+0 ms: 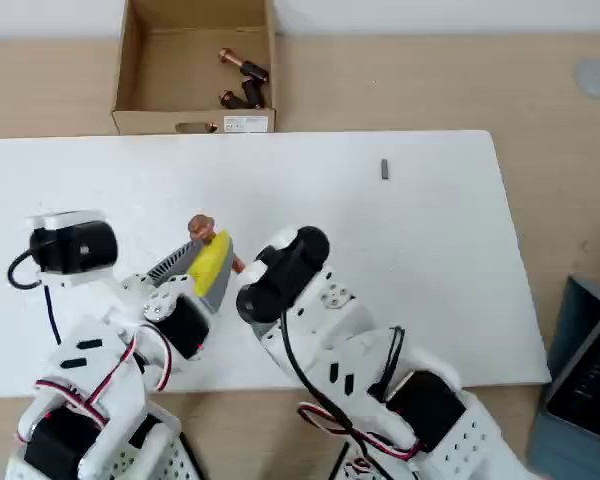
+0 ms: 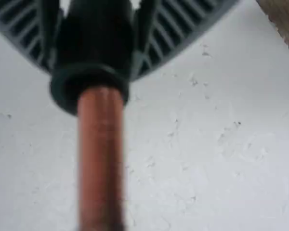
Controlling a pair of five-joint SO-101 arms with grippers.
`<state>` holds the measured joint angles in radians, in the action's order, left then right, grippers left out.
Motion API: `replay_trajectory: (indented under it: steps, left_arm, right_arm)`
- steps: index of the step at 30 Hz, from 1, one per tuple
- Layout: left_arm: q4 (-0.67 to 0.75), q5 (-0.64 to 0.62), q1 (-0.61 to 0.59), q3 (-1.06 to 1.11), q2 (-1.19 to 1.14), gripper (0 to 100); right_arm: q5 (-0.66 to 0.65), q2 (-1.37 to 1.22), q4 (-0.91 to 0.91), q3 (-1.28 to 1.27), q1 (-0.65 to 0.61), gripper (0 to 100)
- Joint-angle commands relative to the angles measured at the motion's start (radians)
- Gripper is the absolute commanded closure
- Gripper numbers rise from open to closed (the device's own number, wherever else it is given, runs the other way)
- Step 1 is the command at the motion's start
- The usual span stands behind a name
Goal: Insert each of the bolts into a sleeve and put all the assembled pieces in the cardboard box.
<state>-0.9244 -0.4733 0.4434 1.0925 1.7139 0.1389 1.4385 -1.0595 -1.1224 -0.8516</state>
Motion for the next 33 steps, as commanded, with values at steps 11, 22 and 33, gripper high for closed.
replay_trajectory:
  steps: [11,22,33]
  left_arm:
    - [0.005,0.005,0.069,0.038,0.008,100]
    - [-0.183,0.106,0.282,0.044,0.008,100]
    - [-0.183,0.106,0.135,0.029,0.008,94]
  right_arm:
    - [-0.008,0.016,0.025,0.079,-0.007,98.9]
    - [-0.058,0.016,0.025,0.079,-0.007,98.9]
    - [-0.057,0.018,0.025,0.079,-0.007,98.9]
